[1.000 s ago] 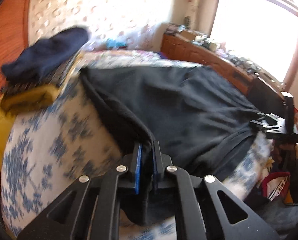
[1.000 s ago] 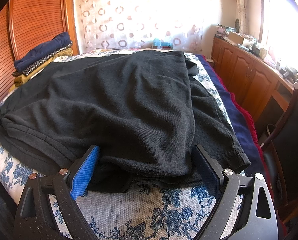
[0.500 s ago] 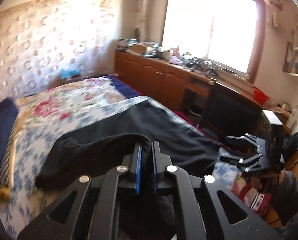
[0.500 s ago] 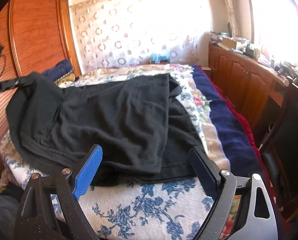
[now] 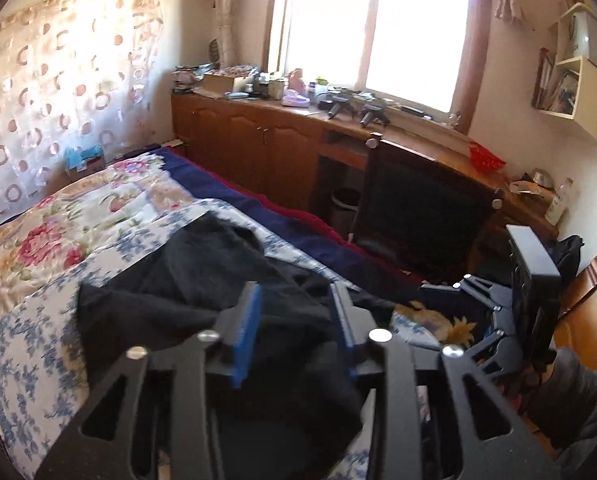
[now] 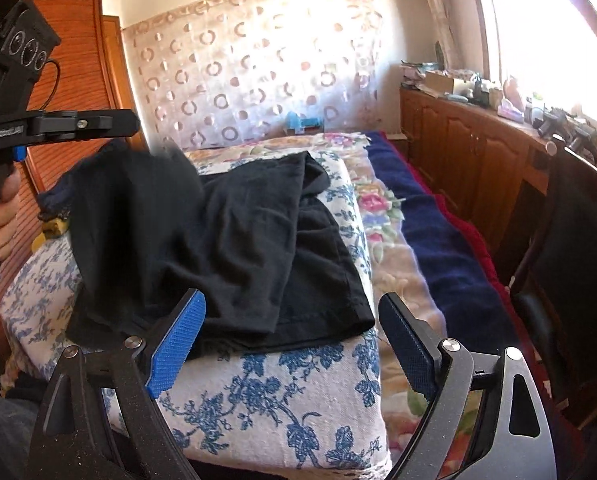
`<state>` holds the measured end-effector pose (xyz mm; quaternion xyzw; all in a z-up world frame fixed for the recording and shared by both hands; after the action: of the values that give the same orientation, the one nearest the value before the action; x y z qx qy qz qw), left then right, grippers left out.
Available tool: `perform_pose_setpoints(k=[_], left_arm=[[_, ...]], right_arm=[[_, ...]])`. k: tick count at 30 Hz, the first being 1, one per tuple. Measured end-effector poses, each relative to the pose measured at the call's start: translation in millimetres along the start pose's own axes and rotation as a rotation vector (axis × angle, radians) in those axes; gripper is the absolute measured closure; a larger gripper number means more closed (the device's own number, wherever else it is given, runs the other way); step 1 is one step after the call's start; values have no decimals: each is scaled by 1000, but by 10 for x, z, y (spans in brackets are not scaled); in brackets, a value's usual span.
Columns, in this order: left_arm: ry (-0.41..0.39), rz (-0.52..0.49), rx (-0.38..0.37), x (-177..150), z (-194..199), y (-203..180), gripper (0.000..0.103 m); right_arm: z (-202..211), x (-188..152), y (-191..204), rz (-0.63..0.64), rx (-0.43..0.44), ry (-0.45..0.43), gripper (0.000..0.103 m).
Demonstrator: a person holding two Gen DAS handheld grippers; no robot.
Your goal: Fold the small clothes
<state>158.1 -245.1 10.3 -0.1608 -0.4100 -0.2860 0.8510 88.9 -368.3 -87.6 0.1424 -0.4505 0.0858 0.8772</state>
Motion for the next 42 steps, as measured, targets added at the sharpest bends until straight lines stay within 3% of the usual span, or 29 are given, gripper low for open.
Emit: perform_pose_setpoints(k=[5,14,20,26,32,42], left_arm=[[-8,41,53,-157,166,378,53],[37,140,214,-733,295,1299,51],[57,204,264,-1046,353,1685,51],[59,216,310,-1231,418,1885,51],[43,250,324,-1314,532,2038,51],[27,272,354,-1308,641,2224,51]], right_arm=[[-76,38,15,15,-2,11,13],[-489,440,380,124,51,41,13],[-877,757,953,218,167,75,13],[-1387,905,1572,330,266,157,13],[-1875,839,2066,434,333,256,13],[-2332,580,2245,509,323,358,20]])
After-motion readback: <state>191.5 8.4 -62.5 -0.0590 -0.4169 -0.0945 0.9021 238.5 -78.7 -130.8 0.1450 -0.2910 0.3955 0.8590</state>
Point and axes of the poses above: each gripper's, at about its wrist camera, not at the fingertips, and z roughly against the way its jaws point, y to its left, x to its top, the point moved 6 cm from there along -z, roughly the way its jaws point, and after that the axes turned 7 degrees about x, right-handed, at the moved point
